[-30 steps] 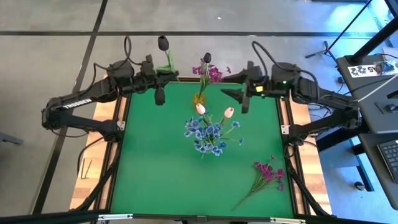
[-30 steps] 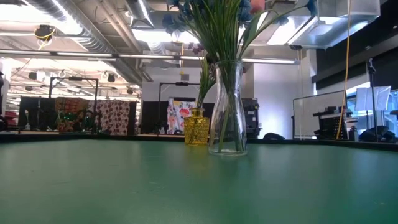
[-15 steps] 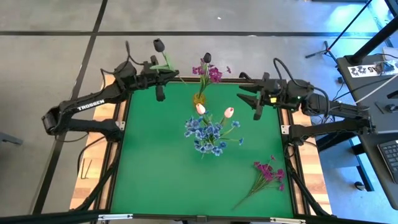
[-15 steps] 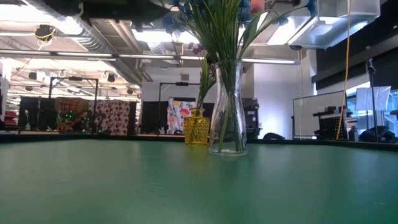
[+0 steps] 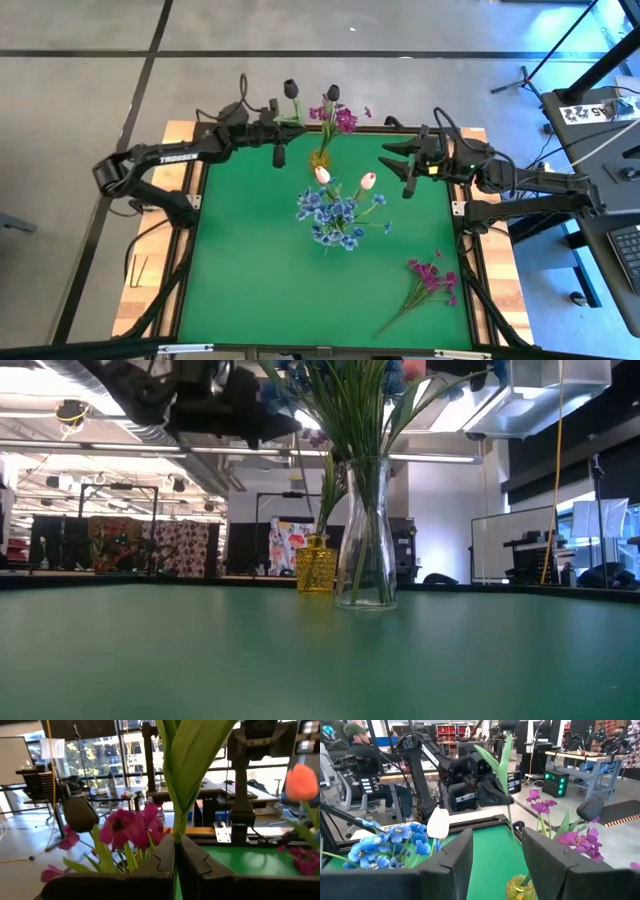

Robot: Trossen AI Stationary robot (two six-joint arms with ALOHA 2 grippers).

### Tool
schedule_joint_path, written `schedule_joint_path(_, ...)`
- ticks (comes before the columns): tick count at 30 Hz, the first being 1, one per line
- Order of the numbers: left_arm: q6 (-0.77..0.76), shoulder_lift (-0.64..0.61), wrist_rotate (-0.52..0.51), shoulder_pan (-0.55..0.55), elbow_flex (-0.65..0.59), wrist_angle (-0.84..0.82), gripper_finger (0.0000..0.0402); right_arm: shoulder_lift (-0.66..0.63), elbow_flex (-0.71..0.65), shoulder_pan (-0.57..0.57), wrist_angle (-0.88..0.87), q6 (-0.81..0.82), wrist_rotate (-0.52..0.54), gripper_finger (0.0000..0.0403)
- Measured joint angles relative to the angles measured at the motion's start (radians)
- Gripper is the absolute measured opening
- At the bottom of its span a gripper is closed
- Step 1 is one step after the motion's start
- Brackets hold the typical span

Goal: Sort flowers into vase by color
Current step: Put the black flower in the yellow vase

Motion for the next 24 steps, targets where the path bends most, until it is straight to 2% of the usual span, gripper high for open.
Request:
schedule_joint_path(16,0.038,0.165,0.006,-0.016,0.002,0.053,0.0,-0.001,0.0,0.0,-0.008,-0.01,-0.008,0.0167)
schedule_joint_path(24,0.028,0.185,-0.009,-0.021,0.002,0.054,0.0013,0.004,0.0,0.0,-0.02,-0.002,-0.008,0.0167)
